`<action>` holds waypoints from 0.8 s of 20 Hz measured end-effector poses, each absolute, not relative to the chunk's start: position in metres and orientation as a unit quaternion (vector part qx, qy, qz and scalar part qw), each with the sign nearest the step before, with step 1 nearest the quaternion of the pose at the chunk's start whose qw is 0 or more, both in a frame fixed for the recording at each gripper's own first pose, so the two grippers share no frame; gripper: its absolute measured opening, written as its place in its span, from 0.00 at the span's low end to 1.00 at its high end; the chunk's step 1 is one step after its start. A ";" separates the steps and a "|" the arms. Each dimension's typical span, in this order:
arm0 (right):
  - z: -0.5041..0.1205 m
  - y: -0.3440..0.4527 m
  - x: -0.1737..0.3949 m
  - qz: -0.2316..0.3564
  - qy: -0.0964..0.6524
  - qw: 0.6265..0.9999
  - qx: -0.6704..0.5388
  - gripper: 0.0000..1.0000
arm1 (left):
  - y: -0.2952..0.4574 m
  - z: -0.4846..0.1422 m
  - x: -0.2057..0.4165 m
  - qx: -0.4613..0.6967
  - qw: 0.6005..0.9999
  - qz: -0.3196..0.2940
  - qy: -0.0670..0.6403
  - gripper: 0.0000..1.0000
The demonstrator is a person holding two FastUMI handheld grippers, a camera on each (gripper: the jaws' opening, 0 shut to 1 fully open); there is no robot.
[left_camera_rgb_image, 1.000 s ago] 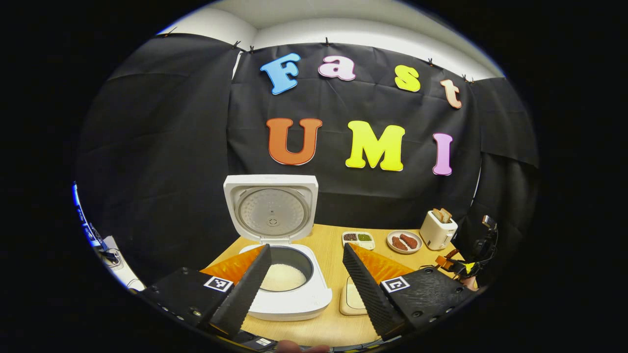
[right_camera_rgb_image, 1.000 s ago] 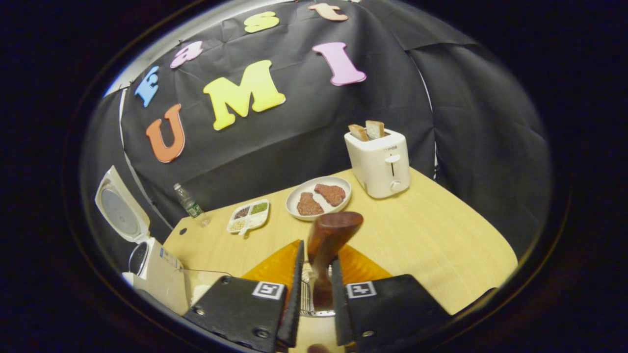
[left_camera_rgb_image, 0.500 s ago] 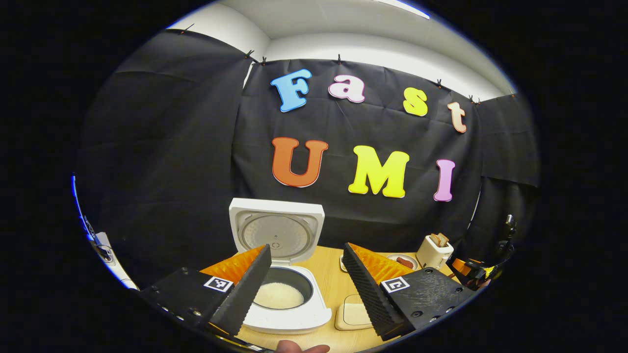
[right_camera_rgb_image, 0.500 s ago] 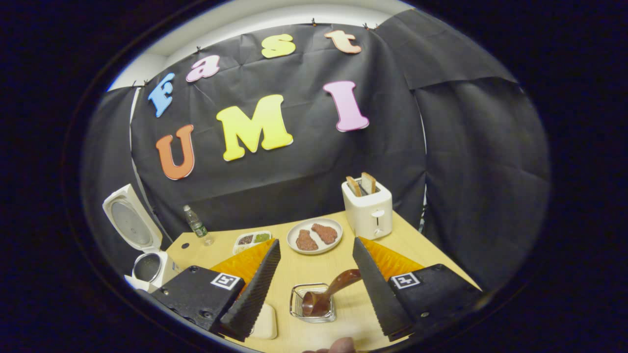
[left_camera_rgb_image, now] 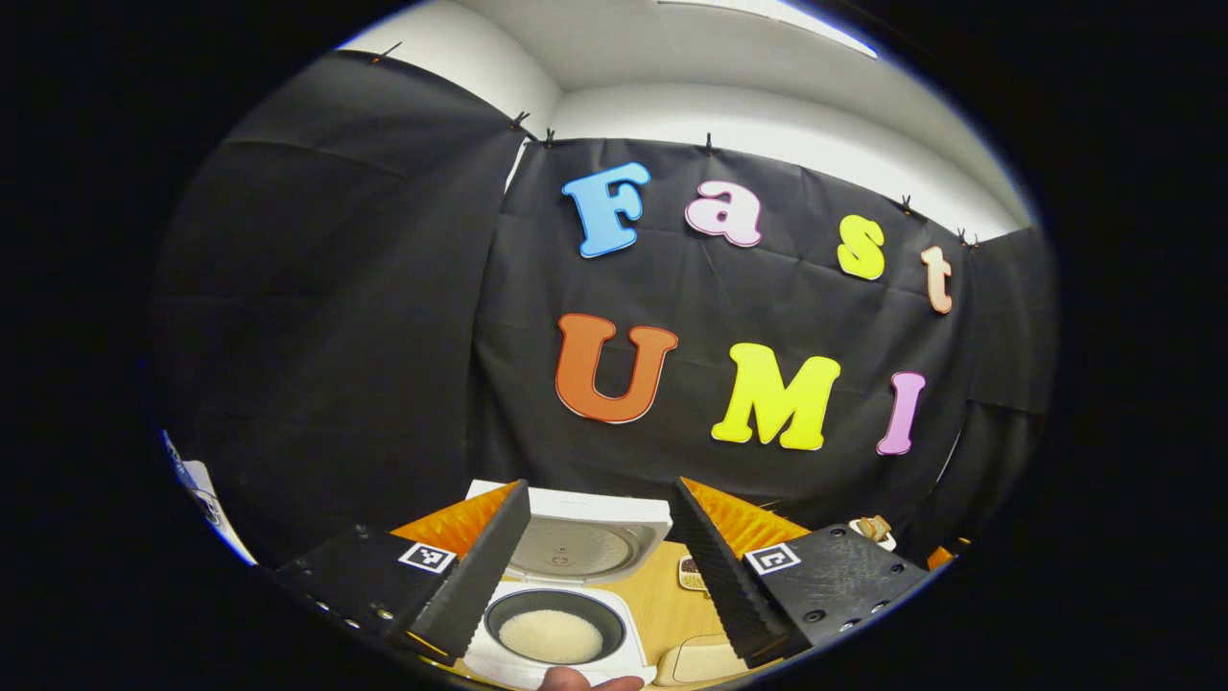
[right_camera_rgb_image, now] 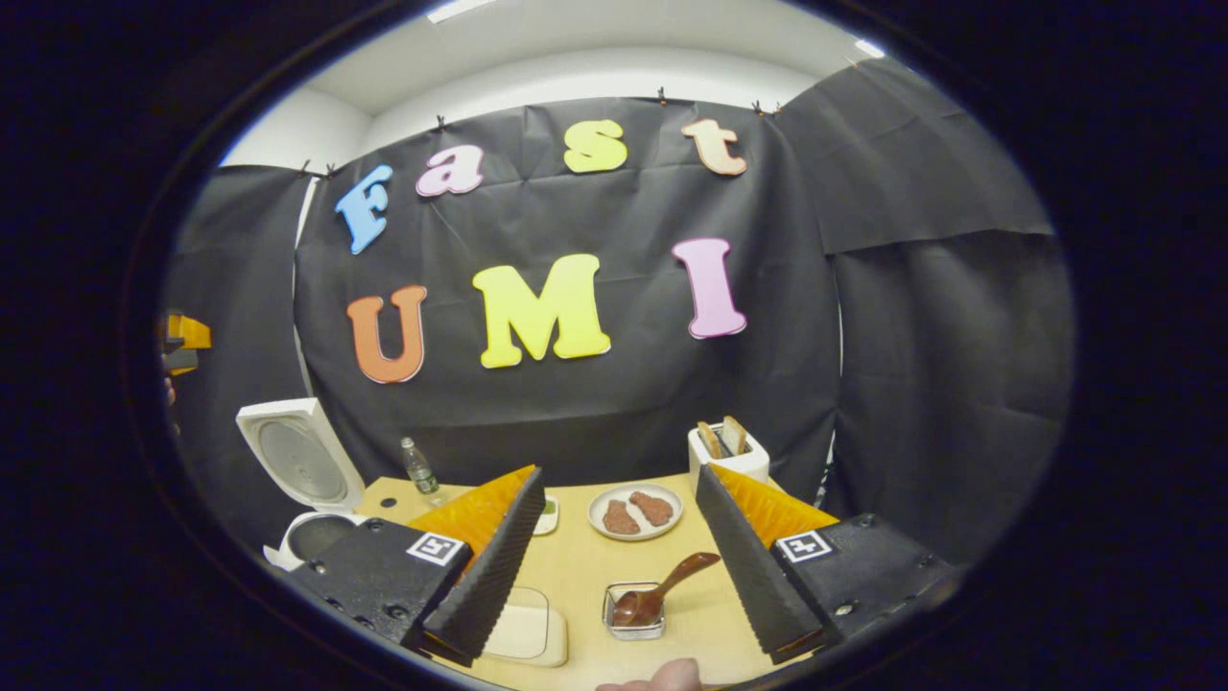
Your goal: Close the left gripper, press the button to open the rice cooker; take a wooden spoon from the chopstick holder with the right hand, scoop a spoonful of rice and pour it into the rice cooker, then put the wooden spoon back into the chopstick holder.
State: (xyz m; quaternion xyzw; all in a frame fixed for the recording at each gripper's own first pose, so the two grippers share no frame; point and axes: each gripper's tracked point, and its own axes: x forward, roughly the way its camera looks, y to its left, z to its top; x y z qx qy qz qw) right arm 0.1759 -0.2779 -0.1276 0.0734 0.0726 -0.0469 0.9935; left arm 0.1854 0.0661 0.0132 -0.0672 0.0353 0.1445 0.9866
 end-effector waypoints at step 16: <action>-0.158 -0.316 0.105 -0.149 0.118 0.979 0.078 0.99 | 0.141 -0.075 0.329 -0.040 0.968 0.160 0.187 0.94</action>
